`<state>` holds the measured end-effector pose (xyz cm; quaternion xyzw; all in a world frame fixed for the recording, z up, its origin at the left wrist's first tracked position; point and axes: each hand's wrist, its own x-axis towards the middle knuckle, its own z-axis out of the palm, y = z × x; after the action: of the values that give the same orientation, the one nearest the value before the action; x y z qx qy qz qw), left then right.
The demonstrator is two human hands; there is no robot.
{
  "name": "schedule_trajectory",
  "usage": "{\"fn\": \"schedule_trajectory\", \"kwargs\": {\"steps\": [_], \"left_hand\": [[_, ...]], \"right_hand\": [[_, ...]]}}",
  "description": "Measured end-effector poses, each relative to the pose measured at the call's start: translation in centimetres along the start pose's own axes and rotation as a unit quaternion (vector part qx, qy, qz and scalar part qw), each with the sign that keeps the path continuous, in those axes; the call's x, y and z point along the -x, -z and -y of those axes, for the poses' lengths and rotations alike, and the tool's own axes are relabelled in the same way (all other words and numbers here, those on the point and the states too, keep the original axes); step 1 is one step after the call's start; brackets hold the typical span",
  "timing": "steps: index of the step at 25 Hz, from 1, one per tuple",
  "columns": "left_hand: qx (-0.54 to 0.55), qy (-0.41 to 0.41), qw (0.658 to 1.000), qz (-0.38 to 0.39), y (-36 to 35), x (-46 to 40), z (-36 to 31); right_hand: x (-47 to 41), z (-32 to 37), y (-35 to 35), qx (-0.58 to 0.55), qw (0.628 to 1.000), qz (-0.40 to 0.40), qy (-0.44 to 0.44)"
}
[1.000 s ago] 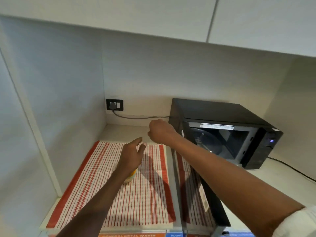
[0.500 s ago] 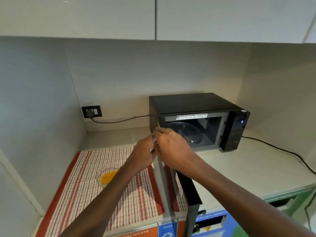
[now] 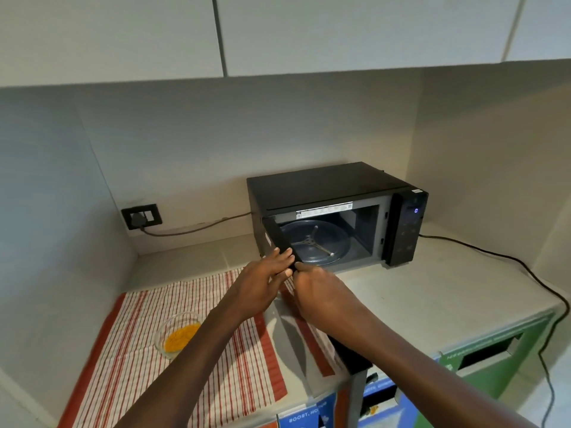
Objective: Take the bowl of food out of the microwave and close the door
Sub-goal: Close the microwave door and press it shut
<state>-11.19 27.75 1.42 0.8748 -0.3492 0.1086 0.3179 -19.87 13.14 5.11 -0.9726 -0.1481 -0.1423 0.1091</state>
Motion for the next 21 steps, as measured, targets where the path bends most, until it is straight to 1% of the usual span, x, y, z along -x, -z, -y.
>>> {"fn": "schedule_trajectory", "kwargs": {"steps": [3, 6, 8, 14, 17, 21], "left_hand": [[-0.021, -0.008, 1.0, -0.007, -1.3, -1.3, -0.8], [-0.035, -0.012, 0.999, -0.025, -2.8, -2.6, -1.7], [-0.052, -0.014, 0.998, -0.031, -3.7, -3.6, -2.5], [-0.103, 0.009, 0.993, -0.059, -5.9, -6.1, -4.3], [-0.125, 0.044, 0.988, -0.078, -7.1, -7.0, -5.5], [-0.162, 0.093, 0.979, -0.079, -8.2, -8.5, -7.0]], "right_hand": [[0.1, -1.8, 0.8, -0.01, 1.0, 0.004, 0.003], [-0.1, -4.8, 1.3, -0.032, 0.999, 0.014, -0.012], [-0.1, -7.1, 1.5, -0.031, 0.999, 0.024, -0.007], [-0.7, -13.0, 2.2, -0.063, 0.996, 0.005, 0.067], [-1.1, -15.8, 2.4, -0.075, 0.991, 0.001, 0.11], [-1.4, -19.7, 2.1, -0.077, 0.985, -0.002, 0.155]]}}
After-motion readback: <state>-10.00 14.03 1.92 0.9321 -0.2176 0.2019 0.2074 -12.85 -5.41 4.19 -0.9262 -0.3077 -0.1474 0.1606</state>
